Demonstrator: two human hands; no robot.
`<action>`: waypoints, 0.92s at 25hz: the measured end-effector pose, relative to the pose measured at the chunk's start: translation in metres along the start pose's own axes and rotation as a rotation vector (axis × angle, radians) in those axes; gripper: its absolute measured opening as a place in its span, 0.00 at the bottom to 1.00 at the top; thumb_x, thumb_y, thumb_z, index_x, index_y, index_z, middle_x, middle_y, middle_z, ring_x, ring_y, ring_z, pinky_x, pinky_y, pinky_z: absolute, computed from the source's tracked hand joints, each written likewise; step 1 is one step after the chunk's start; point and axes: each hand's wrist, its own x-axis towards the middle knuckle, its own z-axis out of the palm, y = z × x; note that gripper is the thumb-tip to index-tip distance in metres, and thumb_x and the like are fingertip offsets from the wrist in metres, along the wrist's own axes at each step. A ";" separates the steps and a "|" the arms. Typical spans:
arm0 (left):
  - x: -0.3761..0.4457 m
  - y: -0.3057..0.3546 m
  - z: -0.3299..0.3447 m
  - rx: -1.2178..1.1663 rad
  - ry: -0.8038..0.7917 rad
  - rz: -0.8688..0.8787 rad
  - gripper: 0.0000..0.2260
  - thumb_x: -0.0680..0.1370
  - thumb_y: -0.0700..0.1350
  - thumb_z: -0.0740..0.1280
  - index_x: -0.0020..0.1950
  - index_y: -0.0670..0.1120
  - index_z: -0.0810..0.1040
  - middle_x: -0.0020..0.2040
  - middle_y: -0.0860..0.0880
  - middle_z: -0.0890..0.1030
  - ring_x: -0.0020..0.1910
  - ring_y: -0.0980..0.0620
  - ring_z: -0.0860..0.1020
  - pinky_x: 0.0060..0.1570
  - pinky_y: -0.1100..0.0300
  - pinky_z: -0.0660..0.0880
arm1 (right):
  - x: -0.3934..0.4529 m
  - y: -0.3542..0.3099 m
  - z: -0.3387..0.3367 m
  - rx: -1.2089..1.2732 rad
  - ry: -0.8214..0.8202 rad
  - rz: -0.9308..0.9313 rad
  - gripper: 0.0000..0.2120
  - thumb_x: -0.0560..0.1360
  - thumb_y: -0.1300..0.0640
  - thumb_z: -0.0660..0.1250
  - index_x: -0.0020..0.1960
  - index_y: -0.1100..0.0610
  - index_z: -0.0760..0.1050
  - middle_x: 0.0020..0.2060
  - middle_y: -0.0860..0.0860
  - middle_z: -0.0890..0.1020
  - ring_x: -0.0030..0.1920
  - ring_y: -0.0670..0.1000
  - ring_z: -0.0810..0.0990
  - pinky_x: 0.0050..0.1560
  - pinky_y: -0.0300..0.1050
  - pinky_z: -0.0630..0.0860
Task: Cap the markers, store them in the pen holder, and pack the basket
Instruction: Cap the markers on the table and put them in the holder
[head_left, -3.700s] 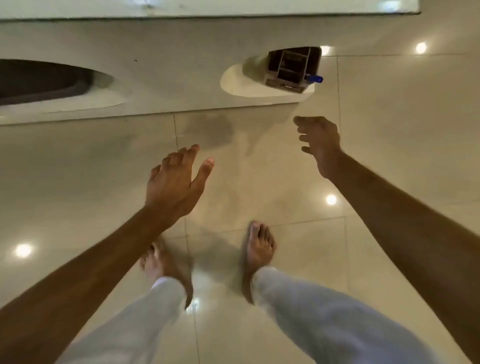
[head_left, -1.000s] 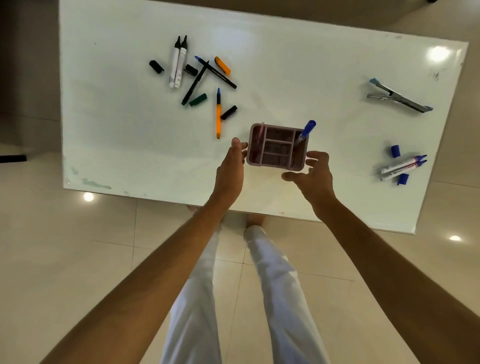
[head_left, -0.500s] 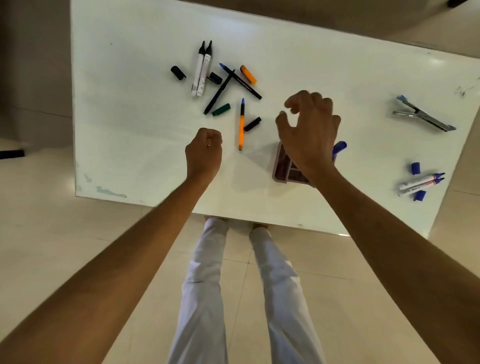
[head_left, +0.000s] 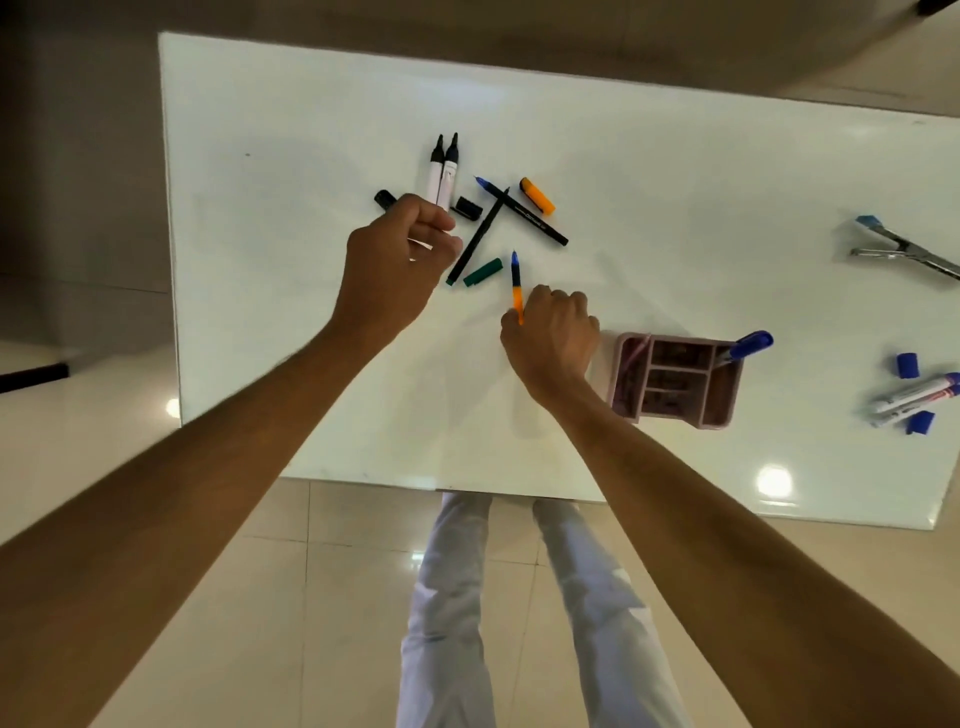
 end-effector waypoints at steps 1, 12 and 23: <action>0.005 0.001 -0.003 0.005 0.008 -0.005 0.09 0.81 0.45 0.73 0.60 0.43 0.83 0.52 0.50 0.87 0.48 0.58 0.83 0.48 0.76 0.74 | -0.003 -0.001 -0.001 0.019 -0.013 0.013 0.09 0.80 0.51 0.63 0.46 0.57 0.74 0.39 0.50 0.77 0.49 0.55 0.78 0.41 0.48 0.69; 0.057 0.034 0.040 0.405 -0.172 0.208 0.13 0.81 0.50 0.73 0.64 0.48 0.80 0.59 0.48 0.84 0.57 0.48 0.82 0.54 0.49 0.81 | -0.025 0.092 -0.107 0.566 0.293 0.069 0.10 0.77 0.44 0.71 0.48 0.50 0.83 0.35 0.40 0.85 0.36 0.39 0.85 0.39 0.26 0.76; 0.076 0.047 0.127 0.805 0.012 0.124 0.19 0.80 0.45 0.68 0.70 0.45 0.73 0.65 0.41 0.79 0.67 0.37 0.74 0.61 0.44 0.70 | -0.064 0.158 -0.167 0.730 0.357 0.023 0.05 0.79 0.50 0.73 0.51 0.50 0.81 0.41 0.39 0.86 0.43 0.43 0.87 0.50 0.36 0.84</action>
